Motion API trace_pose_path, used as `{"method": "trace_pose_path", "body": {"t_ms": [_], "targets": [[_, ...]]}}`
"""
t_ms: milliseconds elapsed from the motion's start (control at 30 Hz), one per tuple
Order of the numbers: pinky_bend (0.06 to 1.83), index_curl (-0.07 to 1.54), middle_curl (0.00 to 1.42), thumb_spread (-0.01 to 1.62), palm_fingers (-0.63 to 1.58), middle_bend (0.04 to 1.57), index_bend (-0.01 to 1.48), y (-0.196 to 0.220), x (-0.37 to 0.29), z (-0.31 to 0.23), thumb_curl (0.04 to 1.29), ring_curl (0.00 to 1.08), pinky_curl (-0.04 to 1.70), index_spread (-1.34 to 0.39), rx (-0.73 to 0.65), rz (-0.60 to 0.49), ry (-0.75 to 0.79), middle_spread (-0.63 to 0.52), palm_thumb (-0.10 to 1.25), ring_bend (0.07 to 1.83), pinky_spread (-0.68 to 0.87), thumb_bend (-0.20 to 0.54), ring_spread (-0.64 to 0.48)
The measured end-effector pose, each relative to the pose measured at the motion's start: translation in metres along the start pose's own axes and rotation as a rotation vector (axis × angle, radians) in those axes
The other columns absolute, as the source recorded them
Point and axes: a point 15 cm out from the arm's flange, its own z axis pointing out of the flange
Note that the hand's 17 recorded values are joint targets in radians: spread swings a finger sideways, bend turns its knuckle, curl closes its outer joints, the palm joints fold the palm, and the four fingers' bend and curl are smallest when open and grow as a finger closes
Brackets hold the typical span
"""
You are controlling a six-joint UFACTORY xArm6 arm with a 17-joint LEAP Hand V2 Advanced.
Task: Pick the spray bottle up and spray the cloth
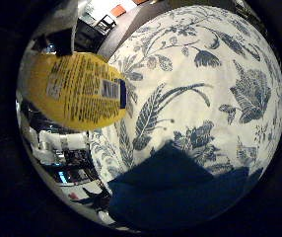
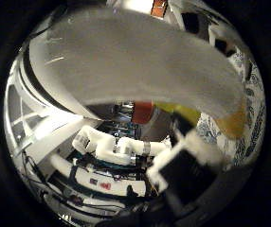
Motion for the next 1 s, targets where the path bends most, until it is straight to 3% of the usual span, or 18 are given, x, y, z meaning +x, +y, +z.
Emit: {"method": "trace_pose_path", "body": {"t_ms": [167,267,767,1000], "targets": [[0.56,0.45,0.34,0.95,-0.03,0.53,0.23,0.0,-0.006,-0.013,0.51,0.3,0.69,-0.34,0.012,-0.01,0.011,0.04,0.79,0.65,0.31,-0.033,0.12],[0.49,0.41,0.32,0.95,0.0,0.45,0.18,0.0,-0.01,-0.025,0.47,0.27,0.59,-0.33,0.028,-0.014,0.025,0.07,0.78,0.56,0.4,-0.028,0.16],[0.44,0.29,0.32,0.95,0.08,0.31,0.16,0.034,-0.047,-0.123,0.41,0.25,0.4,-0.28,0.093,-0.029,0.116,0.11,0.77,0.41,0.43,-0.025,0.19],[0.44,0.28,0.33,0.96,0.11,0.29,0.16,0.074,-0.074,-0.165,0.41,0.25,0.36,-0.27,0.13,-0.021,0.136,0.11,0.78,0.38,0.43,-0.025,0.19]]}}
